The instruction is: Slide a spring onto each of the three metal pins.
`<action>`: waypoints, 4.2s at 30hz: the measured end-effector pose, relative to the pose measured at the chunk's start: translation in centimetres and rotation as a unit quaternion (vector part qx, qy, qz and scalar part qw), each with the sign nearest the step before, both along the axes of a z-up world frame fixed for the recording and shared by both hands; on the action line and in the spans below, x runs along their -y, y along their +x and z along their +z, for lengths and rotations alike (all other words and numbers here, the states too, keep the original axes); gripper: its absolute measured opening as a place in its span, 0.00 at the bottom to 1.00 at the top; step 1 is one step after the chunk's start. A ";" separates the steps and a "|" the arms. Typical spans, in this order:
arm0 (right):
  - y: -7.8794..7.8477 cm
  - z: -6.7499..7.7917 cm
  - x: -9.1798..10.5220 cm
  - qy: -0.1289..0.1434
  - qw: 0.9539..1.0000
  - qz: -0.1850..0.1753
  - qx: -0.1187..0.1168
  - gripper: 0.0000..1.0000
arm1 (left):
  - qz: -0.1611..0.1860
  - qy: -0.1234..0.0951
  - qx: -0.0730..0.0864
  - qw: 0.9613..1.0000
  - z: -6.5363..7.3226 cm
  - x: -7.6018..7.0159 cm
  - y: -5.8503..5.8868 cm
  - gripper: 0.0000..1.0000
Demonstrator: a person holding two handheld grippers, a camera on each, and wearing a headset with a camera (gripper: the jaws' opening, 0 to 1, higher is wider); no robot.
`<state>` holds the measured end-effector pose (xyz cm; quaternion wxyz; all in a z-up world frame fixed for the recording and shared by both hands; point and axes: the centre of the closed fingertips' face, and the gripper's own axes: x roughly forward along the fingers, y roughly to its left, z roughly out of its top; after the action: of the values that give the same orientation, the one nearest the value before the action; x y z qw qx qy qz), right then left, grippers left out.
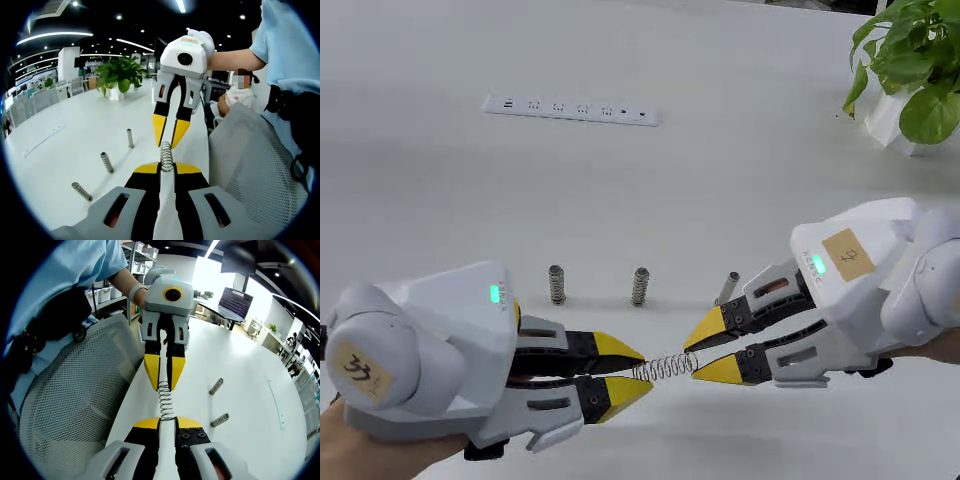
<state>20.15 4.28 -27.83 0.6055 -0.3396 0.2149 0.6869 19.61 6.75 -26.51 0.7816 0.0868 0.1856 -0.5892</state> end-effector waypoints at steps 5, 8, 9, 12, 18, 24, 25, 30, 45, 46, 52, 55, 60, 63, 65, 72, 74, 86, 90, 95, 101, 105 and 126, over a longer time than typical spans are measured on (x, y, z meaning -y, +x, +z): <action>0.0 0.0 0.0 -0.001 1.000 0.003 0.001 0.06 | 0.001 -0.001 -0.001 1.000 -0.1 0.0 0.0 0.06; 0.0 0.1 0.1 0.000 1.000 0.002 0.000 0.06 | 0.001 -0.001 -0.003 1.000 -0.1 0.0 0.0 0.06; 0.0 0.2 0.1 -0.001 1.000 0.002 -0.001 0.06 | 0.001 0.001 -0.004 1.000 -0.2 0.0 0.0 0.06; 0.0 0.2 0.1 -0.004 1.000 0.003 0.000 0.06 | 0.001 -0.001 -0.004 1.000 -0.1 0.1 0.0 0.06; 0.1 0.6 0.2 -0.002 1.000 -0.001 0.000 0.06 | 0.001 -0.001 -0.006 1.000 -0.2 0.2 0.0 0.06; 0.1 0.9 0.3 -0.003 1.000 -0.004 0.002 0.06 | 0.001 -0.002 -0.006 1.000 -0.2 0.3 0.2 0.06; 0.1 0.9 0.3 -0.004 1.000 -0.004 0.003 0.06 | 0.001 -0.002 -0.005 1.000 -0.2 0.3 0.2 0.06; 0.2 1.2 0.3 -0.003 1.000 -0.005 0.005 0.06 | 0.001 -0.004 -0.004 1.000 -0.2 0.3 0.1 0.06; 0.1 1.3 0.6 0.010 1.000 -0.019 -0.022 0.12 | -0.006 -0.014 0.004 1.000 0.5 0.4 0.0 0.06; -0.1 1.3 0.5 0.011 1.000 -0.016 -0.024 0.11 | -0.006 -0.014 0.003 1.000 0.5 0.4 0.0 0.06; -0.1 1.2 0.5 0.013 0.999 -0.015 -0.027 0.07 | -0.012 -0.016 0.002 1.000 0.6 0.5 -0.1 0.06; -0.2 1.3 0.5 0.015 0.999 -0.013 -0.028 0.07 | -0.014 -0.016 0.001 1.000 0.5 0.5 -0.2 0.06; -0.2 1.5 0.5 0.012 1.000 -0.010 -0.025 0.07 | -0.015 -0.015 -0.001 1.000 0.4 0.6 -0.2 0.06; -0.3 1.6 0.5 0.010 1.000 -0.009 -0.023 0.07 | -0.016 -0.011 -0.006 1.000 0.1 0.7 -0.2 0.06; -0.3 1.6 0.4 0.010 1.000 -0.009 -0.022 0.07 | -0.016 -0.009 -0.007 1.000 -0.1 0.7 -0.2 0.06; -0.3 2.1 0.2 0.010 1.000 -0.008 -0.017 0.06 | -0.013 -0.002 -0.017 1.000 -0.7 0.9 0.0 0.06; -0.2 2.2 0.2 0.011 1.000 -0.008 -0.015 0.06 | -0.012 0.000 -0.017 1.000 -0.9 0.9 0.0 0.06; -0.2 3.1 -1.3 0.010 1.000 -0.001 0.005 0.06 | -0.003 0.007 -0.023 1.000 -1.8 1.4 0.5 0.06; -0.1 3.3 -1.5 0.003 1.000 0.002 0.016 0.06 | 0.003 0.005 -0.023 1.000 -1.9 1.5 0.7 0.06; 0.0 3.4 -1.5 -0.009 0.999 0.009 0.034 0.06 | 0.011 0.004 -0.014 1.000 -1.9 1.7 1.0 0.06; 0.2 3.3 -1.2 -0.020 0.999 0.013 0.041 0.06 | 0.018 0.004 -0.002 1.000 -1.9 1.9 1.2 0.06; 0.2 3.3 -1.1 -0.023 0.999 0.014 0.040 0.06 | 0.019 0.003 0.002 1.000 -1.9 2.0 1.1 0.06; 0.3 2.1 -1.0 -0.094 0.995 0.011 -0.009 0.21 | 0.010 0.030 0.046 0.998 -2.4 2.5 0.7 0.06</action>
<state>20.44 5.27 -25.69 0.5614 -0.3913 0.2806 0.6730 20.35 4.29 -28.90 0.7921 0.1356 0.1683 -0.5709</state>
